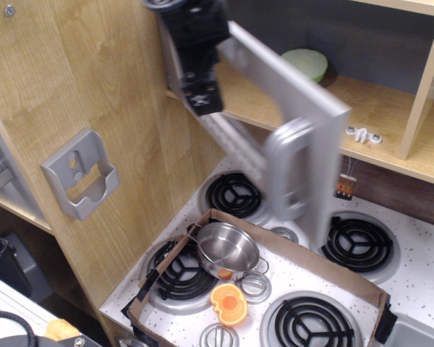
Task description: Close microwave
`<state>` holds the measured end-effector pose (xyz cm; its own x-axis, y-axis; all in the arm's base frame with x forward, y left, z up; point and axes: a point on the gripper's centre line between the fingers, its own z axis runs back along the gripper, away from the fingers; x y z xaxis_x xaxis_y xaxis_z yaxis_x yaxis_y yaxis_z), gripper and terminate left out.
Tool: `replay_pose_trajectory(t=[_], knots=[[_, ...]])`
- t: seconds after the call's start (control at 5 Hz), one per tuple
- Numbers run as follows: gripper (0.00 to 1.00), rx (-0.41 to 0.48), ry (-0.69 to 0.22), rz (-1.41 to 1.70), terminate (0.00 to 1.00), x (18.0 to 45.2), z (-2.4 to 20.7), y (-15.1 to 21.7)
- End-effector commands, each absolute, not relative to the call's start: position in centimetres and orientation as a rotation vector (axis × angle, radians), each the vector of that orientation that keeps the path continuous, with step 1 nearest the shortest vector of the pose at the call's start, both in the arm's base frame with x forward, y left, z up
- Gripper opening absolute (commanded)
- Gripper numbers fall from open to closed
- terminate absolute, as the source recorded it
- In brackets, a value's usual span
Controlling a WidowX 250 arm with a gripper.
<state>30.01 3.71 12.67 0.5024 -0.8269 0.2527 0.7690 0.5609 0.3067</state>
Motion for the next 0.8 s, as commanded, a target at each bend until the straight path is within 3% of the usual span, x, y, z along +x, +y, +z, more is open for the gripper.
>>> replay_pose_trajectory(t=[0.0, 0.6], knots=[[1.0, 0.212, -0.469, -1.04, 0.0, 33.3, 15.3, 3.2], [1.0, 0.293, -0.55, -1.152, 0.0, 36.7, 16.7, 1.6]])
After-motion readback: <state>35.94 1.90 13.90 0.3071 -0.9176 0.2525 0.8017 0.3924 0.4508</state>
